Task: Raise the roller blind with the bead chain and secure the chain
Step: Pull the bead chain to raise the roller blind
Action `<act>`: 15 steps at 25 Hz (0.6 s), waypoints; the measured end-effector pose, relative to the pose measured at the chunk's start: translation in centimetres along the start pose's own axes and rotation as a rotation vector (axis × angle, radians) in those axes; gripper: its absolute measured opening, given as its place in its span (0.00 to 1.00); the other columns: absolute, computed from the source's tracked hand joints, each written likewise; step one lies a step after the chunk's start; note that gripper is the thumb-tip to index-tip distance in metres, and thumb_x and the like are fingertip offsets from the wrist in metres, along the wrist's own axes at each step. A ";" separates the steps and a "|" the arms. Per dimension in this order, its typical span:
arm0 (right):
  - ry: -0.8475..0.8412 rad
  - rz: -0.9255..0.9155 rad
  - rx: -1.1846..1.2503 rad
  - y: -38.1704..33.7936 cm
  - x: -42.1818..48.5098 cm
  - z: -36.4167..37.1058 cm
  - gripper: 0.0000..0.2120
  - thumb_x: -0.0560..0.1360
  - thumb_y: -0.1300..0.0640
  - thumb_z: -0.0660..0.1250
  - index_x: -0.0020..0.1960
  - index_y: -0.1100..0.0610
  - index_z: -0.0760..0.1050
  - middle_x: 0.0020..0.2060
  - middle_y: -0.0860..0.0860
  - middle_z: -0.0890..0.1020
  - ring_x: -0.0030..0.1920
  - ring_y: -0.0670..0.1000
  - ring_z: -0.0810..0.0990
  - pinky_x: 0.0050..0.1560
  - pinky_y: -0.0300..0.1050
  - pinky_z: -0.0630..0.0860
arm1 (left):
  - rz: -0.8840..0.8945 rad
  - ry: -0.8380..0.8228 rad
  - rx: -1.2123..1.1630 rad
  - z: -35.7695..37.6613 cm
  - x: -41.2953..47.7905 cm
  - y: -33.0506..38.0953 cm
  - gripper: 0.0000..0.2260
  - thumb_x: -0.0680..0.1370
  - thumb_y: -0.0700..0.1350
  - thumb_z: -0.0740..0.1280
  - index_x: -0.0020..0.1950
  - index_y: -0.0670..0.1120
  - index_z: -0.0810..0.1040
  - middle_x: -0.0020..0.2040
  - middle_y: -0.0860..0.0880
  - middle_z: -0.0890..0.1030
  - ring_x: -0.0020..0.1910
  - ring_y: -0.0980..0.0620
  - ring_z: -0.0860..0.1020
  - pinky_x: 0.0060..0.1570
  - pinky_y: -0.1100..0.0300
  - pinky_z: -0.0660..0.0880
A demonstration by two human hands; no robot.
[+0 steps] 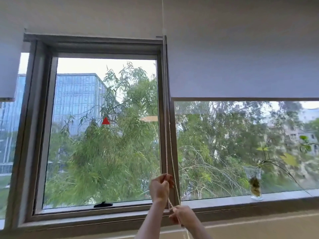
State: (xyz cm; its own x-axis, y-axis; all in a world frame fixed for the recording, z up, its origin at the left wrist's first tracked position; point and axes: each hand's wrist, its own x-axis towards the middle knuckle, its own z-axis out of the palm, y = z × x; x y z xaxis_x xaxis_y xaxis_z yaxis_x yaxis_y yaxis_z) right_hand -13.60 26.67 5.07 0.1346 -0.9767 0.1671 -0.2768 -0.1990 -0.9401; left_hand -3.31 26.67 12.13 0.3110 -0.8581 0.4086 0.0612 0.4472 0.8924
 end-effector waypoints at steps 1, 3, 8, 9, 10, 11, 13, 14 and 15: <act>0.017 0.019 0.057 -0.2 0.0 -0.6 0.10 0.77 0.65 0.59 0.48 0.62 0.79 0.40 0.57 0.82 0.37 0.51 0.78 0.40 0.42 0.80 | -0.009 0.008 0.018 -0.3 -0.4 -0.7 0.08 0.75 0.32 0.66 0.43 0.41 0.84 0.37 0.45 0.85 0.33 0.52 0.81 0.34 0.63 0.79; 0.057 -0.015 0.163 -1.2 0.3 -1.7 0.11 0.77 0.62 0.57 0.46 0.62 0.77 0.39 0.58 0.79 0.38 0.53 0.75 0.39 0.43 0.74 | -0.025 0.005 0.064 -0.4 -1.1 -2.1 0.09 0.75 0.31 0.66 0.43 0.41 0.84 0.38 0.44 0.85 0.35 0.49 0.81 0.38 0.59 0.81; 0.189 -0.188 0.209 -6.3 0.7 -2.6 0.19 0.80 0.49 0.56 0.48 0.63 0.77 0.38 0.59 0.80 0.37 0.54 0.77 0.37 0.44 0.74 | -0.003 -0.070 0.117 1.5 -3.7 -3.4 0.15 0.73 0.28 0.63 0.34 0.42 0.84 0.25 0.51 0.82 0.25 0.55 0.77 0.26 0.63 0.74; 0.215 -0.222 0.204 -7.2 0.6 -2.6 0.16 0.80 0.49 0.57 0.47 0.60 0.77 0.38 0.59 0.81 0.37 0.54 0.78 0.37 0.43 0.75 | -0.016 -0.069 0.118 1.8 -4.1 -3.4 0.15 0.72 0.27 0.62 0.35 0.42 0.84 0.24 0.53 0.81 0.24 0.56 0.77 0.25 0.65 0.73; 0.225 -0.248 0.209 -8.0 0.5 -2.7 0.14 0.80 0.51 0.57 0.46 0.58 0.76 0.38 0.58 0.81 0.36 0.54 0.78 0.37 0.44 0.75 | -0.024 -0.067 0.125 2.0 -4.4 -3.3 0.16 0.71 0.27 0.61 0.35 0.43 0.84 0.24 0.54 0.81 0.23 0.58 0.77 0.24 0.67 0.72; 0.224 -0.267 0.226 -8.4 0.4 -2.8 0.13 0.80 0.53 0.57 0.46 0.59 0.75 0.36 0.57 0.80 0.34 0.53 0.77 0.36 0.43 0.74 | -0.020 -0.077 0.132 2.2 -4.6 -3.1 0.16 0.71 0.26 0.61 0.37 0.43 0.83 0.24 0.55 0.80 0.22 0.60 0.76 0.24 0.68 0.72; 0.234 -0.294 0.286 -8.1 0.3 -3.0 0.12 0.81 0.59 0.55 0.46 0.63 0.74 0.32 0.54 0.74 0.29 0.49 0.71 0.31 0.40 0.68 | 0.001 -0.150 0.112 2.4 -4.7 -3.0 0.15 0.72 0.25 0.60 0.40 0.39 0.83 0.26 0.53 0.80 0.23 0.60 0.75 0.26 0.68 0.72; 0.253 -0.309 0.302 -7.8 0.2 -3.1 0.12 0.80 0.61 0.54 0.47 0.65 0.73 0.32 0.54 0.73 0.28 0.47 0.68 0.30 0.39 0.66 | 0.011 -0.201 0.103 2.4 -4.8 -2.9 0.14 0.72 0.25 0.59 0.41 0.35 0.83 0.26 0.52 0.80 0.23 0.60 0.74 0.26 0.68 0.71; 0.274 -0.321 0.298 -7.7 0.2 -3.1 0.12 0.80 0.61 0.54 0.48 0.66 0.74 0.33 0.54 0.73 0.29 0.47 0.68 0.30 0.38 0.65 | 0.014 -0.250 0.104 2.3 -4.9 -2.8 0.13 0.73 0.24 0.58 0.41 0.33 0.82 0.25 0.53 0.79 0.23 0.60 0.73 0.25 0.69 0.70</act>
State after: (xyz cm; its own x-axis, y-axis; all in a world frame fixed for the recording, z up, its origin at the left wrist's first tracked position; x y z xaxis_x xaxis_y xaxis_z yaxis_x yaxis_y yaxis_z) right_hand -14.41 27.71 13.23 -0.0966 -0.8634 0.4952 0.0259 -0.4995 -0.8659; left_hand -7.19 29.06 8.10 0.0668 -0.8933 0.4445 -0.0430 0.4425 0.8957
